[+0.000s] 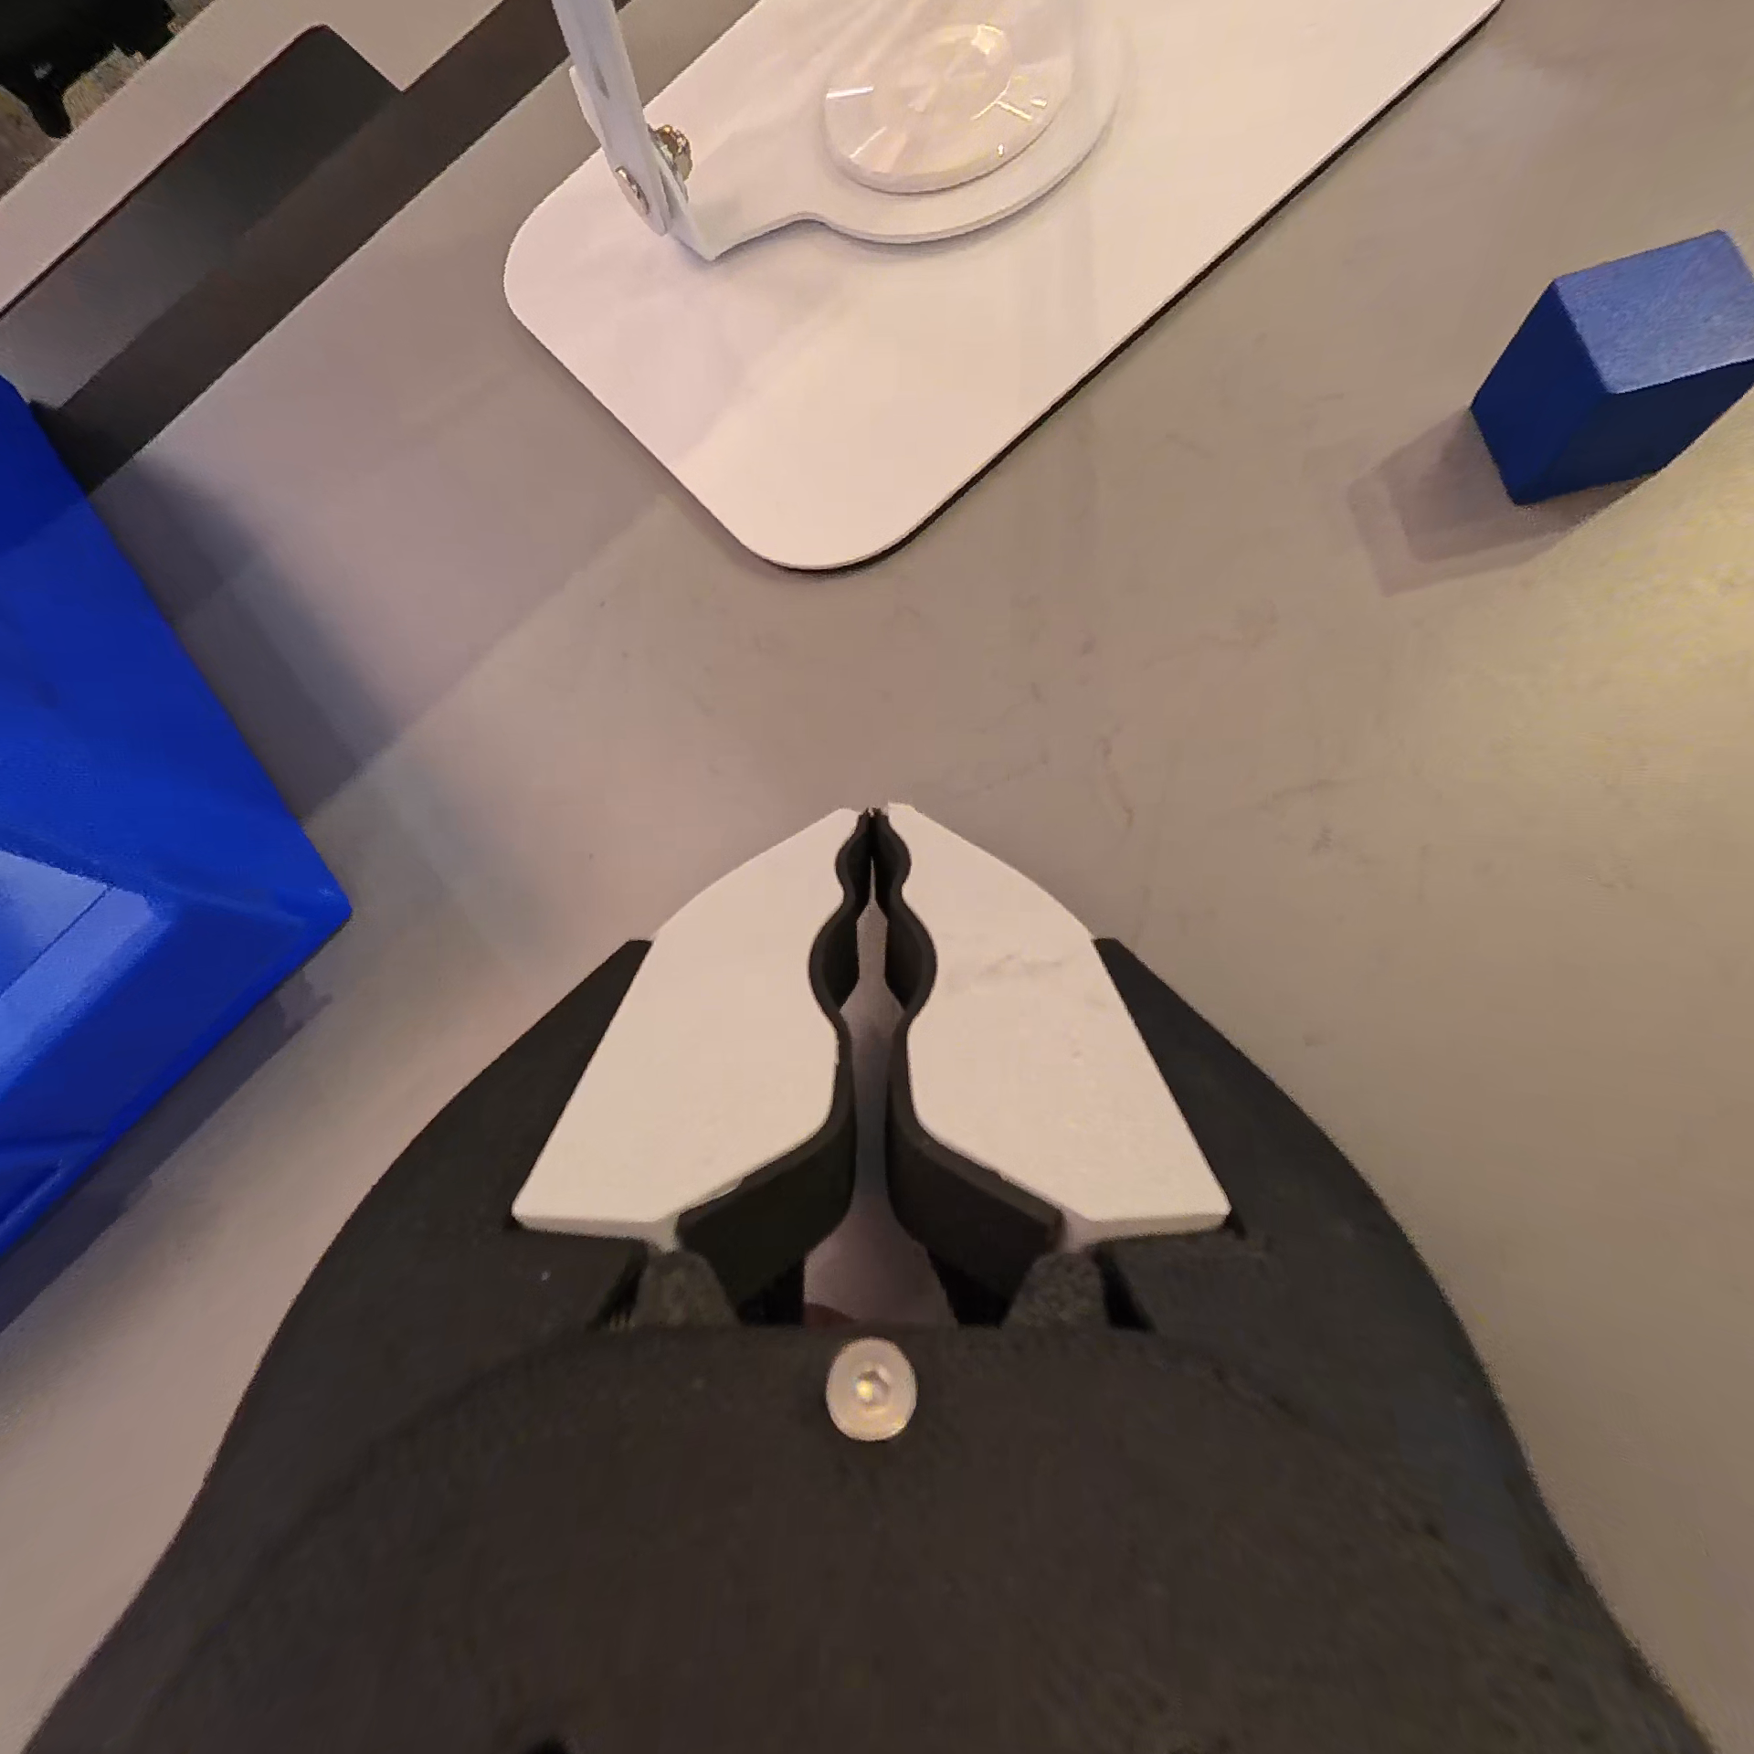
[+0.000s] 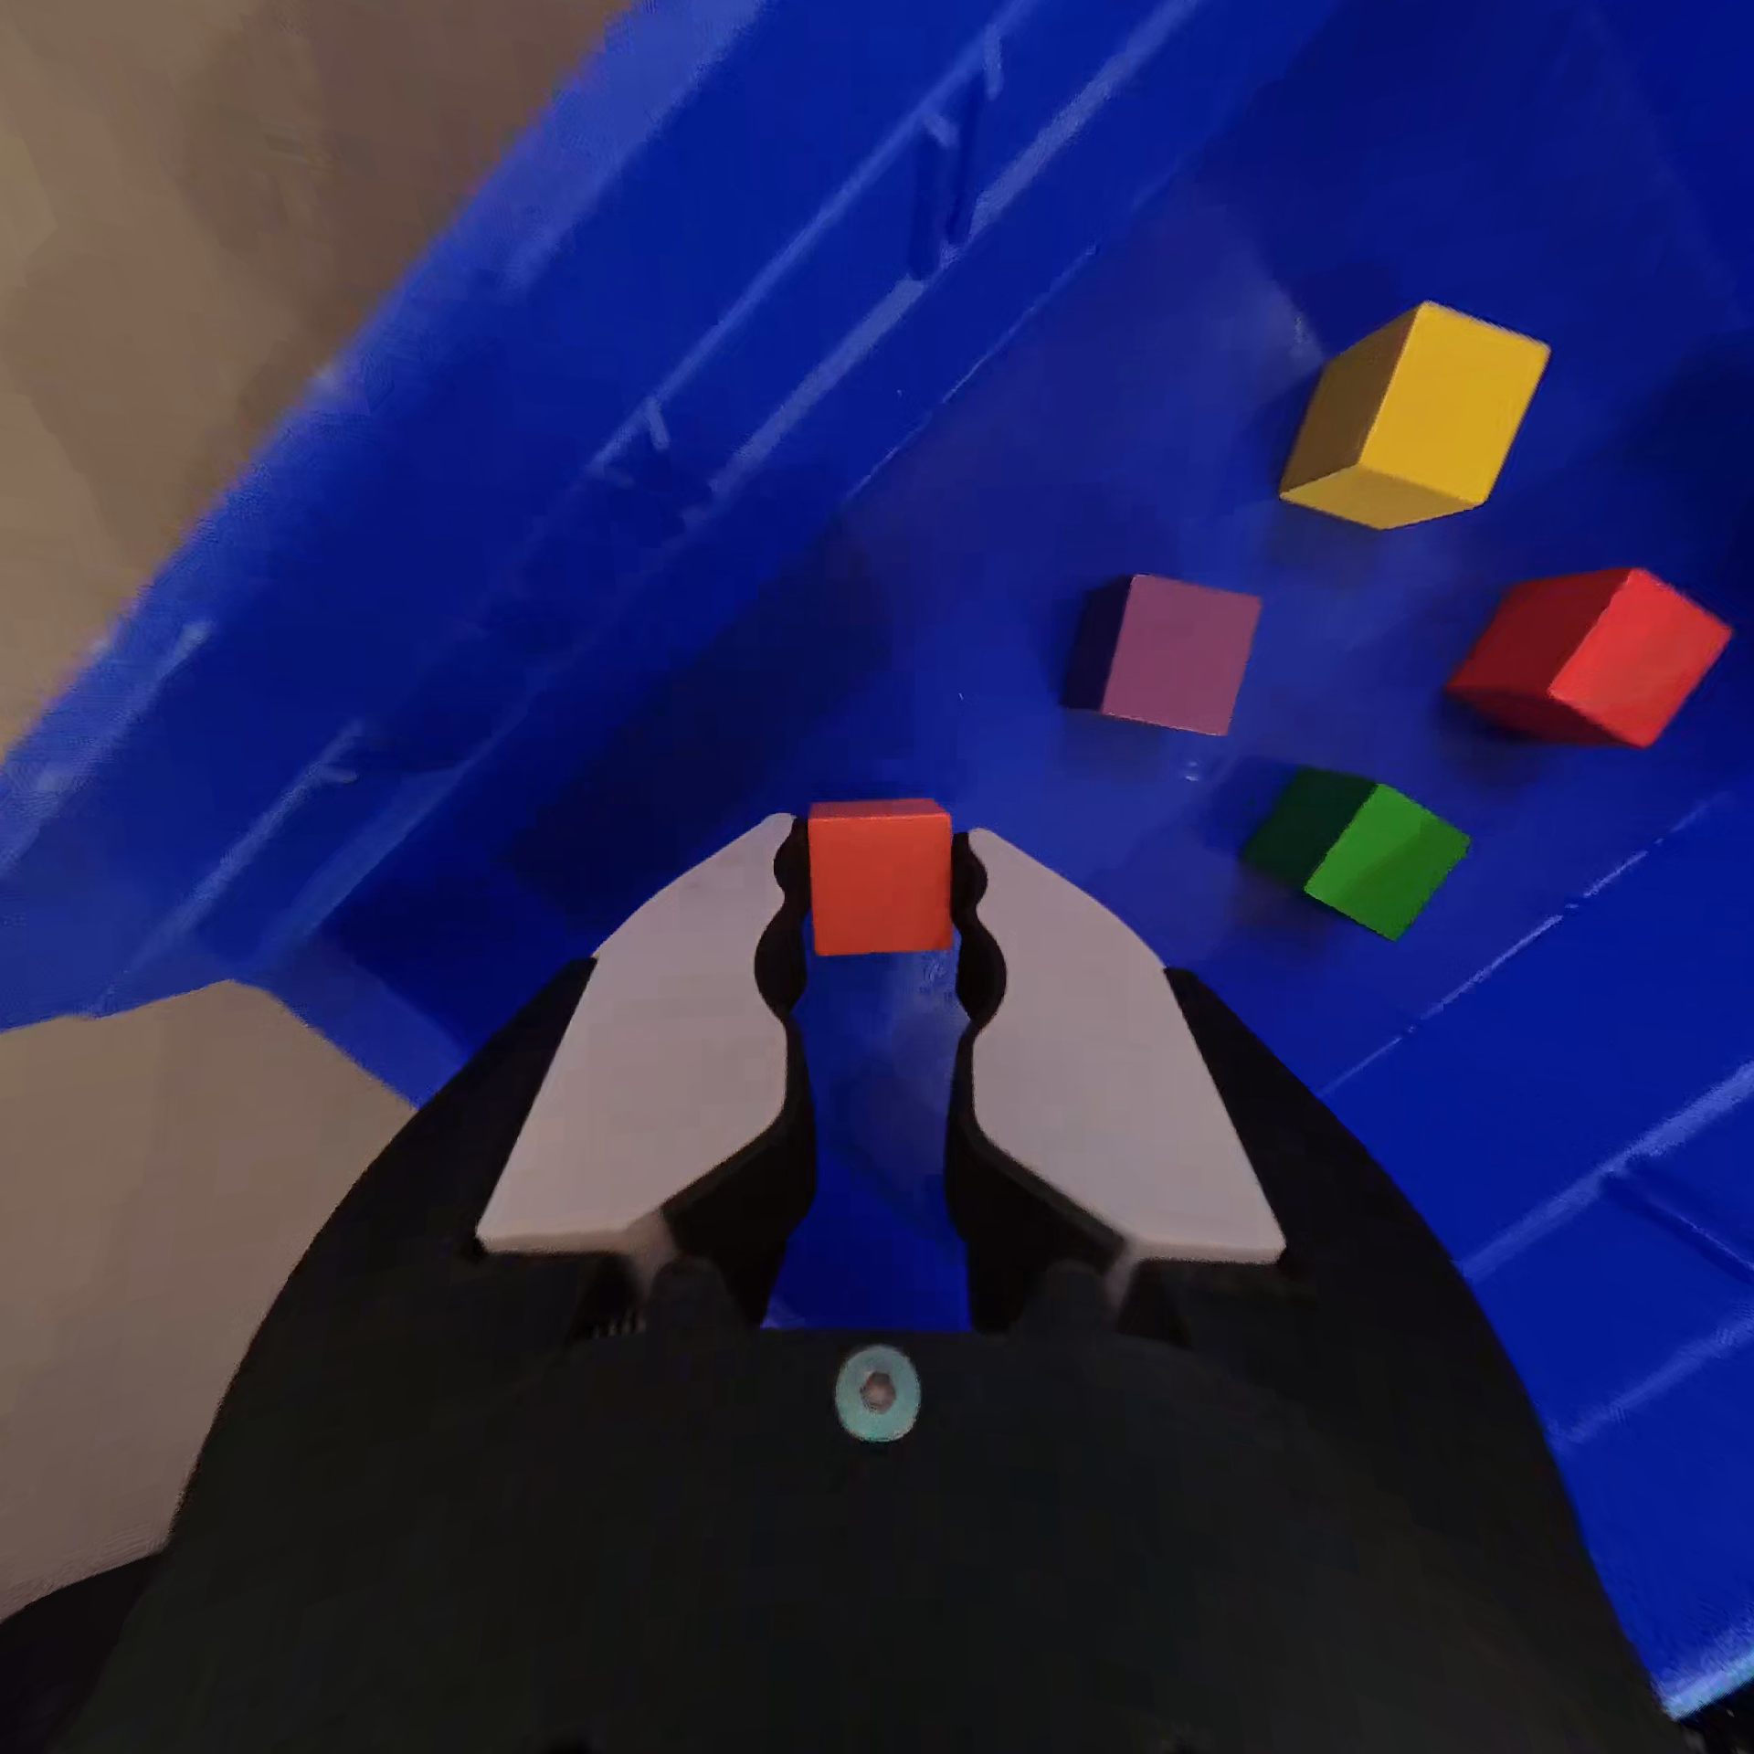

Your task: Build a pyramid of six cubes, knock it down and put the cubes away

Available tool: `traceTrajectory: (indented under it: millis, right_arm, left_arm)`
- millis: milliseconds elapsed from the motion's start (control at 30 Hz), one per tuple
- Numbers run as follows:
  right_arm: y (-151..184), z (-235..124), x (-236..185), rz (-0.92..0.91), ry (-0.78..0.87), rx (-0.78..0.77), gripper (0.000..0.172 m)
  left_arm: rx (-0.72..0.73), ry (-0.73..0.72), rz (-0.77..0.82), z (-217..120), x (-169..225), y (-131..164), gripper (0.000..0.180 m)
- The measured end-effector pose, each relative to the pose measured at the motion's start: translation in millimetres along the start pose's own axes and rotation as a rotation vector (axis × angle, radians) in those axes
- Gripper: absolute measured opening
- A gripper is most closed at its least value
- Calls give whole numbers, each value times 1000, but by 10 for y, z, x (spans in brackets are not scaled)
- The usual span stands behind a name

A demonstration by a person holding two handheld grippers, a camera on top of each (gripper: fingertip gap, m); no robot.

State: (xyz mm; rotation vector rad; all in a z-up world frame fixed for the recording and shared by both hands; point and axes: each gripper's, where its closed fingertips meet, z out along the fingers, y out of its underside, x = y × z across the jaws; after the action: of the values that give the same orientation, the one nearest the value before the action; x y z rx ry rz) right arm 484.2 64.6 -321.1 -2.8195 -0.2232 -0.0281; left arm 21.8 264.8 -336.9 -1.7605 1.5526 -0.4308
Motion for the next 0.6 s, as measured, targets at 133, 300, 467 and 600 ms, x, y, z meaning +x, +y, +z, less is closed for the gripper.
traceTrajectory:
  millis: [133,300,467,600]
  right_arm:
    - [72,56,84,11,55,-45,54]
    - [-346,-954,-249,-84,179,226,46]
    - [-912,-1331,-2051,-561,-51,402,51]
    - [-1051,-791,-3207,-957,-165,334,65]
  left_arm:
    - [-9,-6,6,11,-3,8,0]
    - [-9,-2,9,15,0,7,0]
    - [-18,-5,19,39,-9,7,0]
    - [1,-5,19,13,-3,-8,0]
